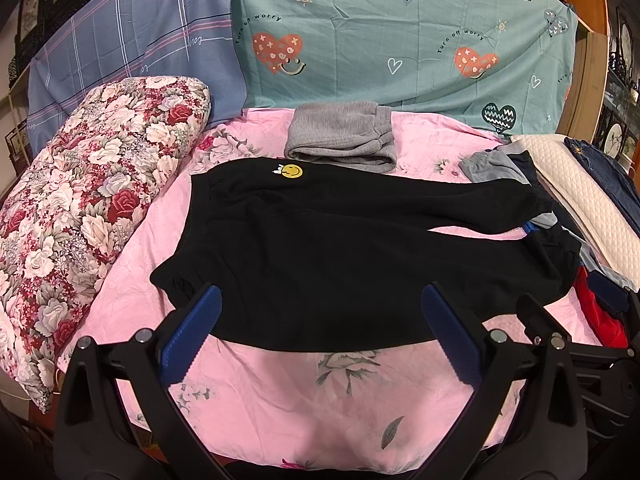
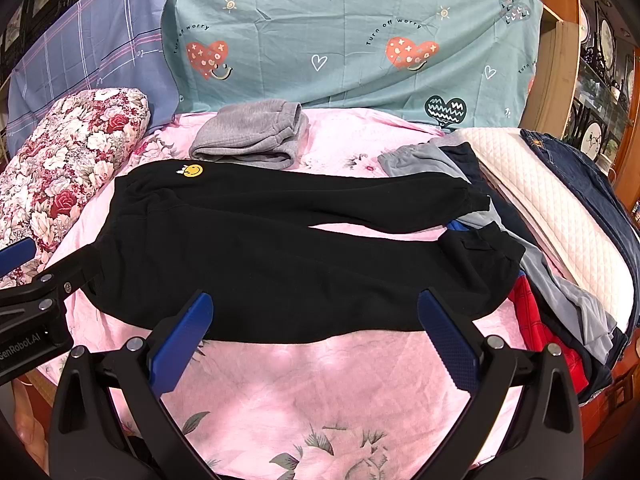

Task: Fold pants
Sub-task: 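Grasp the waistband of the black sweatpants with the left gripper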

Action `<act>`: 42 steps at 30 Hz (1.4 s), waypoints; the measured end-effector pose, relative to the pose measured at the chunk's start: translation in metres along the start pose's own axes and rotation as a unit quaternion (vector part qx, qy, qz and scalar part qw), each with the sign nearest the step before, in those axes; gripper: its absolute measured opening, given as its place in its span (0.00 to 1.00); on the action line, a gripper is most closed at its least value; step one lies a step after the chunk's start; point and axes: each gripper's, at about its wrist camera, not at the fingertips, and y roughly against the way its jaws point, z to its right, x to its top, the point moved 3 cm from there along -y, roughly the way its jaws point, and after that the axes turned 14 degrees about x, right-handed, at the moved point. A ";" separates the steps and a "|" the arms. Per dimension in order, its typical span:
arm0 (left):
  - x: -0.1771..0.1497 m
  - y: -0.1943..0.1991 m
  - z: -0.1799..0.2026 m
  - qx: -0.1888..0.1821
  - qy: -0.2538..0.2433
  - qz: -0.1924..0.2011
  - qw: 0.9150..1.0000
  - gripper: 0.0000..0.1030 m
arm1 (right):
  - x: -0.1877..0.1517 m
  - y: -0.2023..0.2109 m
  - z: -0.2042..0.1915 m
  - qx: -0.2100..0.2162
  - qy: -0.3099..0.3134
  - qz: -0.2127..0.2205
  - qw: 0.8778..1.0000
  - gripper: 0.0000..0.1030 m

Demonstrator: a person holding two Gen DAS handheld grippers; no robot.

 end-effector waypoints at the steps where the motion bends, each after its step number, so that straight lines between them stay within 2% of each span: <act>1: 0.000 0.000 0.000 0.000 0.000 0.000 1.000 0.98 | 0.000 0.000 0.000 0.000 0.000 0.000 1.000 0.99; 10: -0.002 -0.004 0.000 -0.005 0.000 -0.008 1.000 0.98 | -0.002 -0.003 0.004 -0.005 0.000 -0.003 1.000 0.99; 14: -0.014 -0.030 -0.013 -0.017 0.015 -0.055 0.998 0.98 | -0.010 -0.009 0.020 -0.017 -0.013 -0.014 1.000 0.99; 15: -0.021 -0.043 -0.019 -0.016 0.023 -0.079 0.996 0.98 | -0.012 -0.011 0.024 -0.019 -0.017 -0.018 0.999 0.99; 17: -0.035 -0.076 -0.034 -0.017 0.042 -0.136 0.990 0.98 | -0.020 -0.017 0.036 -0.024 -0.031 -0.032 0.999 0.99; 20: -0.049 -0.123 -0.066 -0.012 0.081 -0.195 0.977 0.98 | -0.028 -0.026 0.047 -0.024 -0.048 -0.050 0.997 0.99; 22: -0.052 -0.147 -0.090 -0.007 0.119 -0.217 0.969 0.98 | -0.031 -0.030 0.049 -0.024 -0.054 -0.058 0.997 0.99; 26: -0.054 -0.190 -0.129 -0.043 0.194 -0.261 0.945 0.97 | -0.032 -0.029 0.049 -0.024 -0.051 -0.056 0.997 0.99; 30: -0.055 -0.214 -0.137 -0.062 0.217 -0.281 0.933 0.96 | -0.032 -0.029 0.051 -0.023 -0.054 -0.056 0.997 0.99; 32: -0.054 -0.224 -0.140 -0.067 0.231 -0.284 0.928 0.89 | -0.033 -0.030 0.055 -0.025 -0.058 -0.059 0.996 0.99; 33: -0.051 -0.229 -0.143 -0.064 0.233 -0.278 0.930 0.83 | -0.033 -0.030 0.058 -0.025 -0.061 -0.059 0.996 0.99; 34: -0.050 -0.233 -0.145 -0.062 0.234 -0.276 0.930 0.67 | -0.032 -0.030 0.060 -0.026 -0.064 -0.059 0.996 0.99; 35: -0.048 -0.237 -0.147 -0.057 0.233 -0.275 0.931 0.56 | -0.033 -0.029 0.062 -0.027 -0.065 -0.059 0.996 0.99; 36: -0.048 -0.242 -0.150 -0.051 0.233 -0.277 0.931 0.24 | -0.032 -0.029 0.063 -0.029 -0.066 -0.059 0.996 0.99; 37: -0.049 -0.247 -0.153 -0.043 0.236 -0.281 0.929 0.11 | -0.032 -0.028 0.066 -0.030 -0.066 -0.058 0.996 0.99; 39: -0.053 -0.253 -0.166 -0.066 0.273 -0.272 0.920 0.08 | -0.032 -0.027 0.070 -0.035 -0.066 -0.055 0.996 0.99; 40: -0.055 -0.253 -0.173 -0.059 0.288 -0.264 0.919 0.08 | -0.032 -0.026 0.073 -0.039 -0.067 -0.054 0.995 0.99; 42: -0.057 -0.244 -0.194 -0.007 0.307 -0.235 0.922 0.08 | -0.031 -0.024 0.080 -0.047 -0.069 -0.055 0.995 0.99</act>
